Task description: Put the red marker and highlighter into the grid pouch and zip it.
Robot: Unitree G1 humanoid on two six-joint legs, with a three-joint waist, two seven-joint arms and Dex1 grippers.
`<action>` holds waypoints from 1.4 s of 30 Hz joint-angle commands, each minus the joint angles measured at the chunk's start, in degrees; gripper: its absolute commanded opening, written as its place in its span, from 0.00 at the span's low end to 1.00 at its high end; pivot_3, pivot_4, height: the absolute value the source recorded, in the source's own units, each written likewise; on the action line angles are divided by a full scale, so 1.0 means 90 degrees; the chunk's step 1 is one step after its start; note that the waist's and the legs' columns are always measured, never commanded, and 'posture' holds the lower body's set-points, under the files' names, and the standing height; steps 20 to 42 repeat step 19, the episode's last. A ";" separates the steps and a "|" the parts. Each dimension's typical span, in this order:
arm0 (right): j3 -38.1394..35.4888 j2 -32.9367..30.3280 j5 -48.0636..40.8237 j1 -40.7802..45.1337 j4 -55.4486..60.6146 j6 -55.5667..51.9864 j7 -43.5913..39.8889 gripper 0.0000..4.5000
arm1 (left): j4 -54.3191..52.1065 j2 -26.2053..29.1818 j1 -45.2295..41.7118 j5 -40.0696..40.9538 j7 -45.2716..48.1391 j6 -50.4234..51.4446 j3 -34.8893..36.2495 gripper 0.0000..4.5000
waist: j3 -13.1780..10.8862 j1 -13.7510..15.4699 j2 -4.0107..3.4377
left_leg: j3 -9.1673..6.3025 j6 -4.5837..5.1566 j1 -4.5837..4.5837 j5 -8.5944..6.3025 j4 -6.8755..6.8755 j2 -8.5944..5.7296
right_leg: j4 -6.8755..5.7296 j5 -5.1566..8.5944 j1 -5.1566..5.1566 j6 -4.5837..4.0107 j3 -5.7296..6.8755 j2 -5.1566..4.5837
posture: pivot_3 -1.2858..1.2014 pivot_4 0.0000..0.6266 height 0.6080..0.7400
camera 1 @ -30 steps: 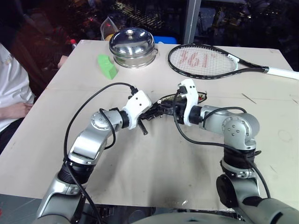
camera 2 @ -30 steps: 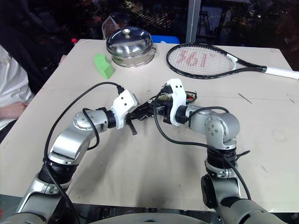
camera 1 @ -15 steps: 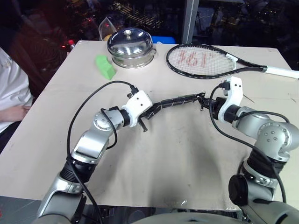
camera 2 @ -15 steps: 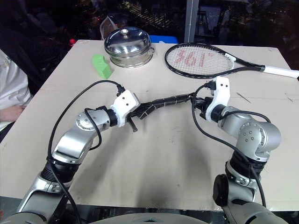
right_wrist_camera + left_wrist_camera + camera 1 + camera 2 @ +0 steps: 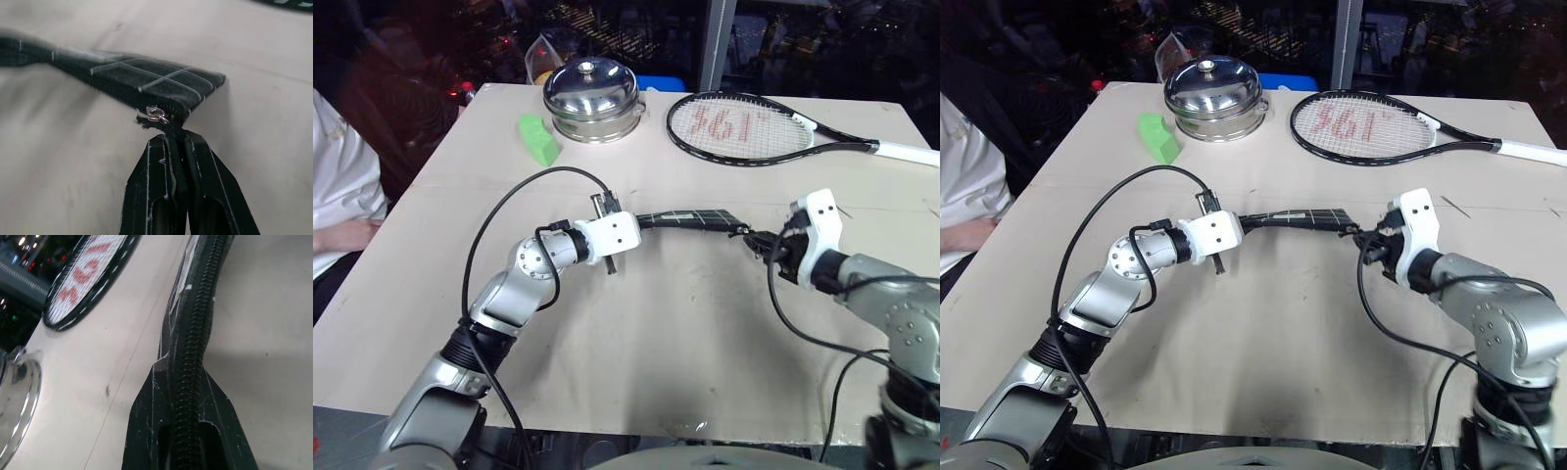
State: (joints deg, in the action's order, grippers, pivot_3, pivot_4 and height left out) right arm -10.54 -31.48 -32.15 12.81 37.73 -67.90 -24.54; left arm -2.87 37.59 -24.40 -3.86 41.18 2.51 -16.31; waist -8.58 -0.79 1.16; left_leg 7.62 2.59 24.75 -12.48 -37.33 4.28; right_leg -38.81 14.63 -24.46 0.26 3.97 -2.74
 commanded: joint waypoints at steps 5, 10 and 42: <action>-0.1139 -0.1095 0.0493 -0.3072 0.0171 0.3599 -0.2570 0.71 | -0.1571 0.0819 0.1998 0.3017 0.1662 0.1969 0.2097 0.69 | -0.0005 -0.0008 0.0004 | -0.0005 -0.0003 0.0001 0.0001 0.0004 0.0016 | 0.0002 0.0016 -0.0004 0.0023 0.0001 -0.0010 | 0.52 0.24 1.00; -0.2497 -0.0917 0.0600 -0.4491 -0.0329 0.5730 -0.3717 1.00 | -0.1945 0.1153 0.3398 0.3716 0.1922 0.2290 0.3299 0.99 | -0.0009 0.0023 0.0001 | -0.0007 -0.0005 -0.0045 -0.0002 -0.0007 0.0021 | 0.0010 0.0030 0.0042 0.0018 0.0013 -0.0021 | 0.52 0.24 1.00; -0.3337 -0.0821 0.0390 -0.5359 -0.0715 0.6829 -0.4417 1.00 | -0.2121 0.1102 0.4855 0.4347 0.2329 0.2364 0.4569 0.99 | -0.0008 0.0027 -0.0001 | -0.0017 -0.0035 -0.0096 -0.0022 0.0042 0.0021 | 0.0081 0.0035 0.0095 0.0002 0.0021 -0.0041 | 0.52 0.24 1.00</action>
